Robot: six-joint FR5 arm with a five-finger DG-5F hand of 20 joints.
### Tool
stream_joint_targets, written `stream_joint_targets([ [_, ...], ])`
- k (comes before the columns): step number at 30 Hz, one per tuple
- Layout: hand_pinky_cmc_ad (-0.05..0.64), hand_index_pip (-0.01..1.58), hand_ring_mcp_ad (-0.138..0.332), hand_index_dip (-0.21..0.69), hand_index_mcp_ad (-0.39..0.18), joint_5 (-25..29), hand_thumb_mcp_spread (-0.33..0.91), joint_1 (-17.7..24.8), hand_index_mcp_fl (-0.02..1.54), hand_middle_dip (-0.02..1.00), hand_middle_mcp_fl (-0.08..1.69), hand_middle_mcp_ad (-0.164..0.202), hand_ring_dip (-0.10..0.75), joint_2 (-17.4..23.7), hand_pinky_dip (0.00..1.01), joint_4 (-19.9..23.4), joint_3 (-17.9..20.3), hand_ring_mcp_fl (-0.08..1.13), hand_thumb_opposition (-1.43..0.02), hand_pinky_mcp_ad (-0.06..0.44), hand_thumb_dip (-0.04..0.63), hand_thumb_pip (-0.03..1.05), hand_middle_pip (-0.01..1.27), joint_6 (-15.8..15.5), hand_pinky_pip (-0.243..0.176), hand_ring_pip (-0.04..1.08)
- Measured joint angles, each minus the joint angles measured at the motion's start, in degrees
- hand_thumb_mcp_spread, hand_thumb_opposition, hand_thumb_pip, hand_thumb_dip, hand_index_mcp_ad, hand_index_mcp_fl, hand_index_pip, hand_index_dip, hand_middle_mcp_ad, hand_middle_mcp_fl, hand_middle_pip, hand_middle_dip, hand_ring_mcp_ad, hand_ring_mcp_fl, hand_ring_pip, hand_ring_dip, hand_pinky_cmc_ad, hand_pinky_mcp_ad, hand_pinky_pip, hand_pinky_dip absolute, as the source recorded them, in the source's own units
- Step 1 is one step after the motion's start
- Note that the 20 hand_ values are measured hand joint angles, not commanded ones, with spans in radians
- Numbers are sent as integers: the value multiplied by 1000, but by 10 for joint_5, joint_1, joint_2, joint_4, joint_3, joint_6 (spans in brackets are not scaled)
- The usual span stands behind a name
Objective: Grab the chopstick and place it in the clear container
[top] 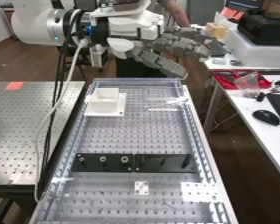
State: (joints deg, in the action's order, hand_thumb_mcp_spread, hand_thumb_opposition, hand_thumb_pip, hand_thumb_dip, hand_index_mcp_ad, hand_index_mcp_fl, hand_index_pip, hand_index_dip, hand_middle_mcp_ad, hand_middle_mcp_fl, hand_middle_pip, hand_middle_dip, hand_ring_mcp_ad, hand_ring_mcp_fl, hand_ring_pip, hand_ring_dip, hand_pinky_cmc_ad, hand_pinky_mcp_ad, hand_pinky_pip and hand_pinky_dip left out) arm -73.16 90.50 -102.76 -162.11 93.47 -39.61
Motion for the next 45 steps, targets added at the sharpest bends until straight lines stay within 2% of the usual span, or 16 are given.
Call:
stream_joint_targets([
  [8,426,58,164,195,-63,-17,51,-5,30,225,70,105,101,-5,176,3,-1,-24,-709,347,0,564,126,0,-108,75],
  [11,426,58,164,195,-59,-11,51,-6,30,225,70,108,101,-6,176,5,0,-24,-709,347,5,618,126,2,-108,75],
  [17,426,58,164,195,-70,-13,51,-5,30,225,68,103,101,-11,176,12,1,-24,-709,347,0,618,126,2,-108,75],
  [18,426,58,164,195,-56,-12,51,-5,30,225,68,106,101,-11,176,12,1,-24,-709,347,0,618,126,3,-108,75],
  [23,426,58,164,195,-56,-18,51,-6,30,225,68,110,101,-14,176,9,-5,-24,-709,347,0,618,126,3,-108,79],
  [31,426,58,164,195,-56,-48,47,-17,30,225,68,110,101,-9,176,-24,-28,-24,-709,347,0,618,126,13,-108,75],
  [37,426,58,164,195,-56,-56,52,-21,30,225,68,110,101,2,176,-64,-39,-24,-726,347,0,611,126,15,-108,75],
  [42,426,58,164,195,-56,-71,52,-13,30,225,68,110,101,20,176,-90,-40,-24,-726,347,0,590,126,3,-108,75],
  [45,426,61,162,187,-68,-65,51,-6,30,225,68,99,101,35,176,-92,-30,-24,-726,344,0,581,126,-9,-108,75],
])
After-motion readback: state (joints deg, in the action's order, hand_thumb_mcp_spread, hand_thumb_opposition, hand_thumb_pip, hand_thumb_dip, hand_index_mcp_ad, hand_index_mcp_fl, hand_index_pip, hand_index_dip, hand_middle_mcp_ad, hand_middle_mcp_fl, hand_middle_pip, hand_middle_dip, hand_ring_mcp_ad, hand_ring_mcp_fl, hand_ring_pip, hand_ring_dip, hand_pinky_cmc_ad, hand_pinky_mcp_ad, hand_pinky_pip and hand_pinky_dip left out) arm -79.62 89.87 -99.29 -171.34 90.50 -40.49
